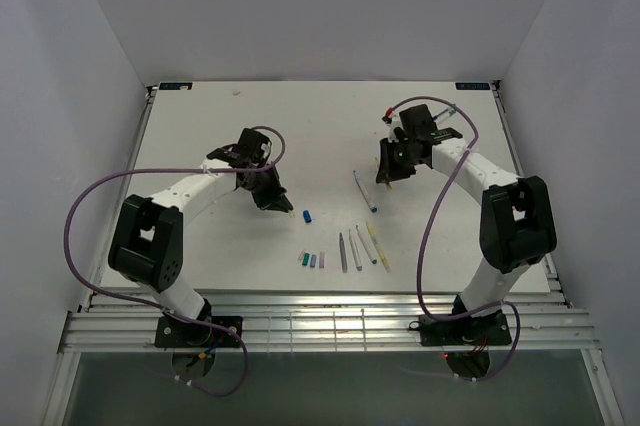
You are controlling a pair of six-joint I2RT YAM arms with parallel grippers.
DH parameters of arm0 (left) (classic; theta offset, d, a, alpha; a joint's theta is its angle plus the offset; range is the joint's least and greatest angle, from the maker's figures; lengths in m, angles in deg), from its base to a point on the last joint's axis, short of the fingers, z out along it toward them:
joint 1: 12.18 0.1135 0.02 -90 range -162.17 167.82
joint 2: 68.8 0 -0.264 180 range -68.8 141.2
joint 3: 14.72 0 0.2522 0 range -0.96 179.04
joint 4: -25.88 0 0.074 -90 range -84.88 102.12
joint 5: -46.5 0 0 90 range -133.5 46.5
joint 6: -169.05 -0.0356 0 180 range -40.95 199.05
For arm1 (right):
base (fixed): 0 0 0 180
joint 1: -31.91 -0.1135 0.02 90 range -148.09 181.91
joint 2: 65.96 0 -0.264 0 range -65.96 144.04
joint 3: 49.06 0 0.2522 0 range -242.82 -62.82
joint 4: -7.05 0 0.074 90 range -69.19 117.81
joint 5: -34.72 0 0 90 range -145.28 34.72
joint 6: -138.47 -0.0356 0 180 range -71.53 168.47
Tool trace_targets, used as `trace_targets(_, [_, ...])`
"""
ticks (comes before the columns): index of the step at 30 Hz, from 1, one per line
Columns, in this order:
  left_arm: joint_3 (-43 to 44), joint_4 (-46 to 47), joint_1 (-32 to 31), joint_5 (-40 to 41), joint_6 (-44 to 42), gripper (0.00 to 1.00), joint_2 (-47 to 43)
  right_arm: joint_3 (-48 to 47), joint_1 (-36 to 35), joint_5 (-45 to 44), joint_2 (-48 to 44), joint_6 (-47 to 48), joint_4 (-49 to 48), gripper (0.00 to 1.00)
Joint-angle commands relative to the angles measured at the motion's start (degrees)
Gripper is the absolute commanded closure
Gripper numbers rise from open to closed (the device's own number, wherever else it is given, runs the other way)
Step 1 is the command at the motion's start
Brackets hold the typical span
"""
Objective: Open the pen caps
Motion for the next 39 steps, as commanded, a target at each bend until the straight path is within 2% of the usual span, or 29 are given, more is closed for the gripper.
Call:
trace_targets(1, [0.23, 3.49, -0.50, -1.16, -1.73, 1.00, 0.85, -1.60, 0.39, -2.58, 2.19, 3.43, -0.08, 0.92])
trace_targets(11, [0.68, 4.81, -1.65, -0.28, -3.40, 0.99, 7.88, -3.97, 0.83, -7.77, 7.91, 3.87, -1.31, 0.92])
trace_targets(19, [0.32, 7.01, -1.65, 0.07, -5.07, 0.97, 11.04, -1.43, 1.71, -6.46, 10.28, 4.22, -2.97, 0.89])
trace_targets(39, [-0.11, 6.66, -1.65, -0.28, -4.72, 0.73, 11.75, 2.36, 1.00, -2.24, 10.81, 1.41, -5.44, 0.65])
